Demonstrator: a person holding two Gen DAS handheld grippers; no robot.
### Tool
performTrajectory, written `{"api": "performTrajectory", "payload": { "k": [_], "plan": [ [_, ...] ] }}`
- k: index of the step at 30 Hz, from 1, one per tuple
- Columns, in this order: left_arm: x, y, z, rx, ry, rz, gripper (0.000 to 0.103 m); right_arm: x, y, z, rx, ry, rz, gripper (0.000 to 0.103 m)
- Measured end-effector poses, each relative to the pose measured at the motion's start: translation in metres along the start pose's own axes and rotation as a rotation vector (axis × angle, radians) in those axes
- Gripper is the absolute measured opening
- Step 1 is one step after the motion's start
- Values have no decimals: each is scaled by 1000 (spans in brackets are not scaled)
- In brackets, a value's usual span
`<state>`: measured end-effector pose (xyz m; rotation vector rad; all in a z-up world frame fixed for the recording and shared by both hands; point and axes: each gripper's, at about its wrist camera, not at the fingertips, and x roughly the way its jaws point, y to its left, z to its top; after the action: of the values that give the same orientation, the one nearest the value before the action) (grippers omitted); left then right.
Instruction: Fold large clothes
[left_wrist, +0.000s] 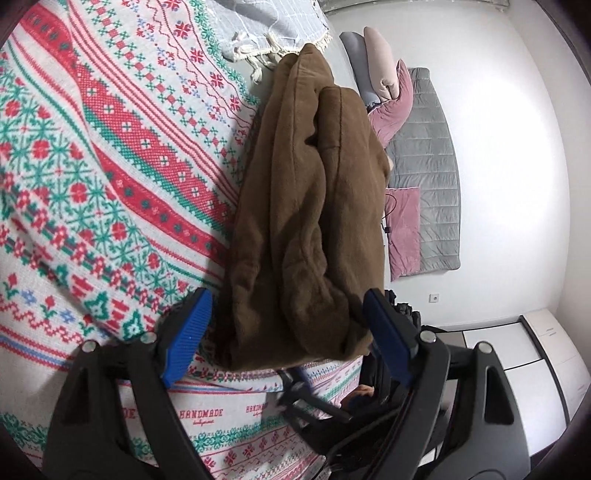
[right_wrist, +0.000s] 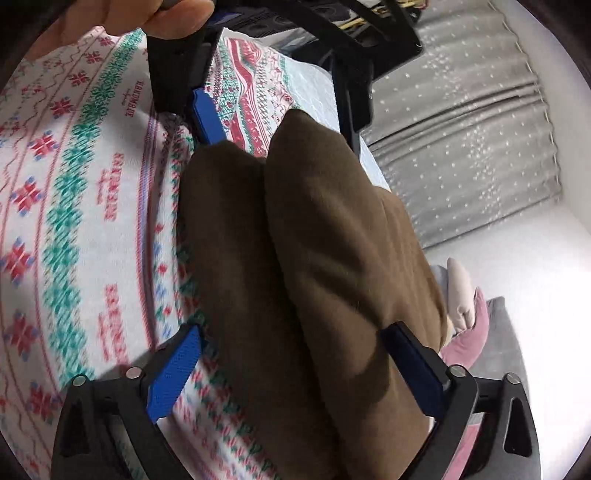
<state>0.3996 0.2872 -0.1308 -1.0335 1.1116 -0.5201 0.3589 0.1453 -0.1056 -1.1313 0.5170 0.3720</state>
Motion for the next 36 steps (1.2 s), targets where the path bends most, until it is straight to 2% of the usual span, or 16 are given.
{"api": "performTrajectory", "payload": {
  "k": [1,4,8,10,13,15,20,21,24,27,28,29,30,32,35,36],
  "plan": [
    [-3,1,0,-3,-3,-11,84,1,-10,1,51,6,35,54],
    [-11,1,1,-32,-15,-49,84,-5,-49,-1,234,5,147,41],
    [-12,-10,-1,-38,-6,-118,84,-7,-78,-5,346,4,224,35],
    [-8,-9,-1,-55,-2,-140,89,-4,-99,-10,450,0,286,34],
    [1,0,-1,-140,18,-217,89,5,-101,-6,474,-6,293,34],
    [5,-2,-2,-135,22,-254,89,2,-90,-4,442,-7,271,34],
    [10,-2,-3,-103,1,-273,93,1,-81,-7,446,-30,270,34],
    [11,-2,-3,-100,0,-267,94,2,-81,-9,440,-33,268,35],
    [18,-10,-3,-77,-15,-176,94,-7,-62,-16,374,-37,231,36],
    [33,-24,-5,-27,-32,-24,93,-12,-40,-14,293,-36,190,37],
    [37,-29,-6,-8,-52,19,90,-12,-38,-15,288,-38,192,38],
    [39,-34,-6,23,-77,65,84,-12,-38,-17,295,-40,201,39],
    [40,-38,-8,43,-89,87,81,-11,-42,-20,325,-46,225,39],
    [39,-45,-9,83,-123,122,68,-9,-48,-25,372,-51,268,40],
    [37,-47,-9,104,-139,163,58,-8,-60,-31,409,-62,329,46],
    [38,-47,-8,106,-143,167,57,-11,-69,-35,431,-62,387,50]
  ]
}}
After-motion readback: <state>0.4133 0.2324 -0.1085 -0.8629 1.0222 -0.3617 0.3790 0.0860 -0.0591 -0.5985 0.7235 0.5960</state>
